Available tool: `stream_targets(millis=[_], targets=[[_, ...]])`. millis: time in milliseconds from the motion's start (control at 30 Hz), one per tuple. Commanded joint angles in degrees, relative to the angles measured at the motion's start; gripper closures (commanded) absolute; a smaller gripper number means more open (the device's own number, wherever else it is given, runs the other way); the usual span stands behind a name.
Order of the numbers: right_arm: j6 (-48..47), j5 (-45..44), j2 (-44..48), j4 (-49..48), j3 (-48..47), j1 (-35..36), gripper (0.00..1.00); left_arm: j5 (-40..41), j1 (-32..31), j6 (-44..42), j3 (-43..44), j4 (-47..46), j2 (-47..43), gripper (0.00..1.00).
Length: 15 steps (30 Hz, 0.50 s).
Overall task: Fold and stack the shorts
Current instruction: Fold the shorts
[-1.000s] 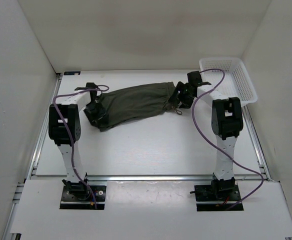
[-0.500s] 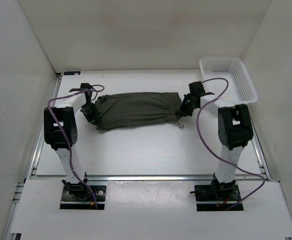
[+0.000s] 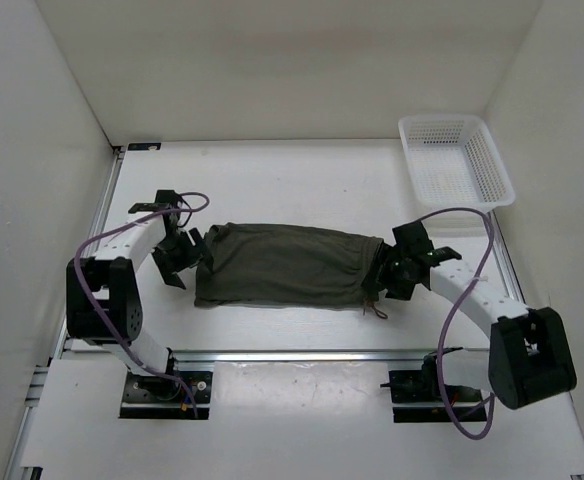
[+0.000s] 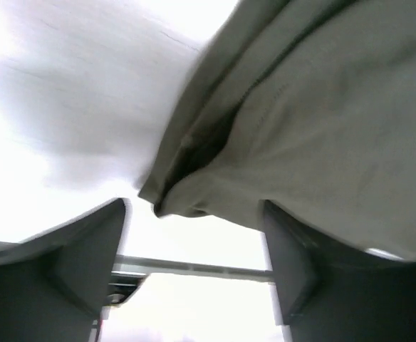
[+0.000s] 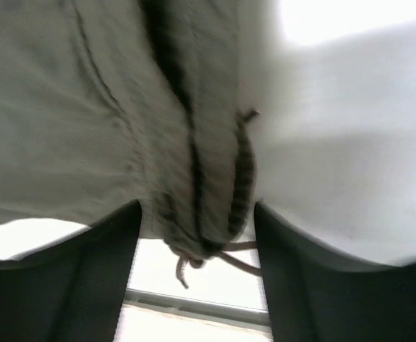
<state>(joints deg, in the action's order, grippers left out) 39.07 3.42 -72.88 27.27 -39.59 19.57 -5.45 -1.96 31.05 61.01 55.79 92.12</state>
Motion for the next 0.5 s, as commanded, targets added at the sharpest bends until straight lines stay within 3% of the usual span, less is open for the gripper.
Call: stream_targets(millis=[0,267,400,467], targets=[[-0.7,-3.2,4.7,3.0,1.1,-0.1,0.21,0.0,-0.2,-0.7,0.4,-0.3,-6.0,0.07],[1.3,4.6,1.9,-4.0,2.8,-0.1,0.23,2.4,-0.2,-0.2,11.6,2.9,-6.3,0.1],[2.6,5.9,-4.1,-10.8,4.1,-0.1,0.3,2.4,-0.2,-0.2,12.9,2.9,-5.7,0.13],[3.1,5.4,-6.7,-13.7,4.1,0.5,0.38,2.4,-0.2,-0.2,13.4,2.9,-5.1,0.13]])
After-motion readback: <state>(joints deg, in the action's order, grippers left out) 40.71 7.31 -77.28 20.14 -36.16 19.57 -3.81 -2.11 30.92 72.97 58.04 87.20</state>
